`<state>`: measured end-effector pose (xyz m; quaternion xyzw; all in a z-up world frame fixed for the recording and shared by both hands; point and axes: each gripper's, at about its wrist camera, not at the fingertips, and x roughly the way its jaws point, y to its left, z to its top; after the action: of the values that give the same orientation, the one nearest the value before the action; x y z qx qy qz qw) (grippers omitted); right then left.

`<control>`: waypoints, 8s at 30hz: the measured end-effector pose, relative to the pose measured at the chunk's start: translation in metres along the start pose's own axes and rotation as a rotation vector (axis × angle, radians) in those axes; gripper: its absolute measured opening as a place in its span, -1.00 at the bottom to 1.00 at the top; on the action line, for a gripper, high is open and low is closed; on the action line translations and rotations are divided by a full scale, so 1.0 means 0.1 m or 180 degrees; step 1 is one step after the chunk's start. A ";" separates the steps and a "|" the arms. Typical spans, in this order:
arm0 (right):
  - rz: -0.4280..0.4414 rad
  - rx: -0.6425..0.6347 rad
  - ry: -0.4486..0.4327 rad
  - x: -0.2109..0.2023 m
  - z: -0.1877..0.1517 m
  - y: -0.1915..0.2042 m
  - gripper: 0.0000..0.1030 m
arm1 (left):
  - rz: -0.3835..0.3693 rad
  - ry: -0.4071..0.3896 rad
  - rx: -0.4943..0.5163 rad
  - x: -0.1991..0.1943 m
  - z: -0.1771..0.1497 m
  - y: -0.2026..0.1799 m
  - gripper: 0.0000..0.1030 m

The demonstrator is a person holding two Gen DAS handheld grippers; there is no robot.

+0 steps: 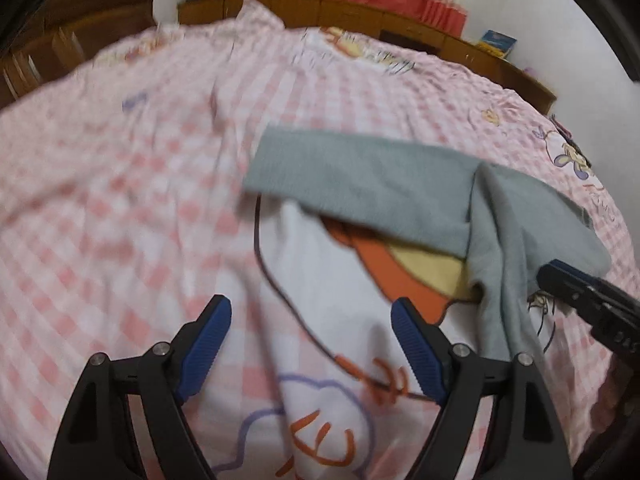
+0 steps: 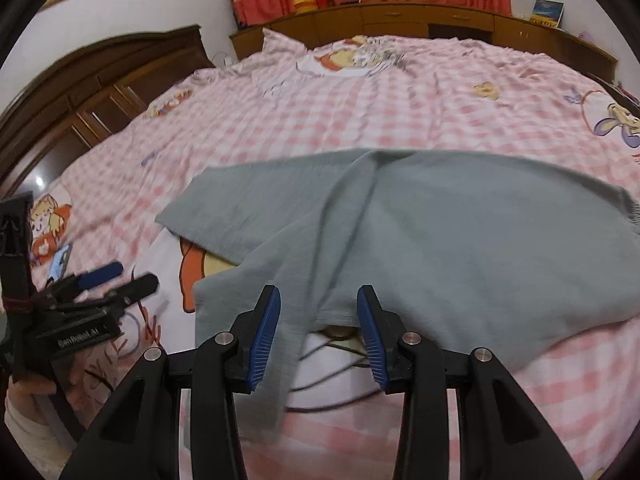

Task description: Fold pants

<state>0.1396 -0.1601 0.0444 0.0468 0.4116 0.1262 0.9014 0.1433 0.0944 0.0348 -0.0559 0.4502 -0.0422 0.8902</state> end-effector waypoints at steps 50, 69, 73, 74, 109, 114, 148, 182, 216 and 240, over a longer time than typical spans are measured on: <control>-0.0028 -0.0346 -0.0239 0.28 -0.04 0.40 -0.66 | -0.0067 -0.0118 -0.0109 0.01 0.00 0.07 0.65; 0.0193 -0.0303 -0.0330 0.24 0.00 0.39 -0.95 | -0.0076 -0.0157 -0.0111 -0.02 0.00 0.07 0.65; 0.0368 -0.0280 -0.0369 0.21 0.16 0.44 -0.95 | -0.0044 -0.0181 -0.0132 -0.04 0.01 0.10 0.65; 0.0413 -0.0277 -0.0389 0.21 0.22 0.47 -0.95 | -0.0045 -0.0195 -0.0149 -0.05 0.01 0.11 0.65; 0.0503 -0.0341 0.0169 0.46 0.82 0.25 -0.35 | 0.0028 -0.0546 -0.0417 -0.35 0.20 0.41 0.66; -0.0164 -0.0394 0.0150 0.00 0.47 -0.38 -0.35 | 0.0059 -0.0342 0.0051 -0.25 0.51 0.16 0.66; -0.0623 0.0203 -0.0208 -0.16 -0.33 -1.53 -0.31 | 0.0224 0.0120 0.0829 0.46 1.12 -0.52 -0.24; -0.0654 0.0177 -0.0202 -0.14 -0.32 -1.53 -0.29 | 0.0947 0.0079 0.0808 1.02 1.78 -0.02 -0.95; -0.0926 0.0683 -0.0162 -0.13 0.58 -3.52 -0.05 | 0.0234 0.0210 0.0750 0.77 1.03 -0.74 0.10; -0.1419 -0.0269 -0.0153 0.01 0.66 -3.11 -0.06 | 0.0224 0.0148 0.0725 0.88 0.97 -0.77 0.21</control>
<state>0.2484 -0.4587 0.0285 -0.0801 0.3845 -0.0601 0.9177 0.2719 0.0134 0.0323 0.0624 0.4648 -0.0631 0.8810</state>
